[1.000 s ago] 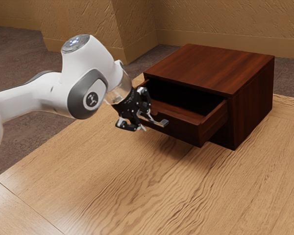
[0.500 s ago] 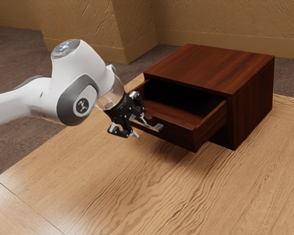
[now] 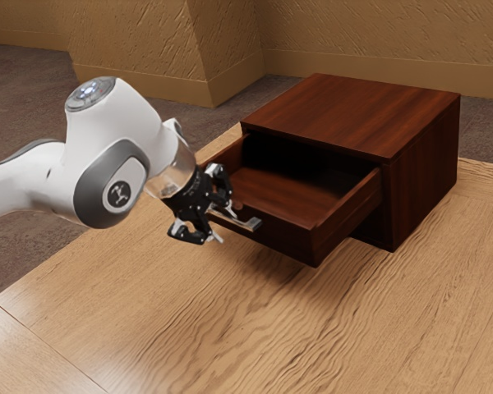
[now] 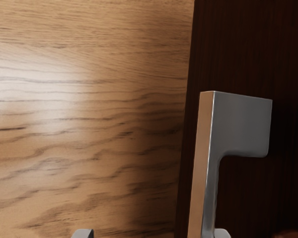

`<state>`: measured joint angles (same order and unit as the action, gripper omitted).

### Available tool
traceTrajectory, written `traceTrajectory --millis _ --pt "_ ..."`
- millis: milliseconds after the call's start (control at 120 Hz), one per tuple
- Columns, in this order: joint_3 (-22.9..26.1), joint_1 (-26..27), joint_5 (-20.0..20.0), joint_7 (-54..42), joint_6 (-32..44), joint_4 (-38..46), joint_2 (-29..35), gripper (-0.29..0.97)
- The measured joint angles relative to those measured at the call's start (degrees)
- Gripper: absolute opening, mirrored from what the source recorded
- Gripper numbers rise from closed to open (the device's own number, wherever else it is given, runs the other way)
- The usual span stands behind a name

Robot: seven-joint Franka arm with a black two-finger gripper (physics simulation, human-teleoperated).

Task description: Pull the drawer handle with one arm to open the drawer

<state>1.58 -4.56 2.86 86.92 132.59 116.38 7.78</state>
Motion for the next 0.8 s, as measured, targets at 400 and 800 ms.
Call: traceTrajectory --millis 400,800 --pt "-0.1 0.0 -1.1 0.1 0.2 0.7 1.0 0.28" --pt "-0.7 0.7 -4.6 0.0 -1.6 -7.2 1.9 0.37"
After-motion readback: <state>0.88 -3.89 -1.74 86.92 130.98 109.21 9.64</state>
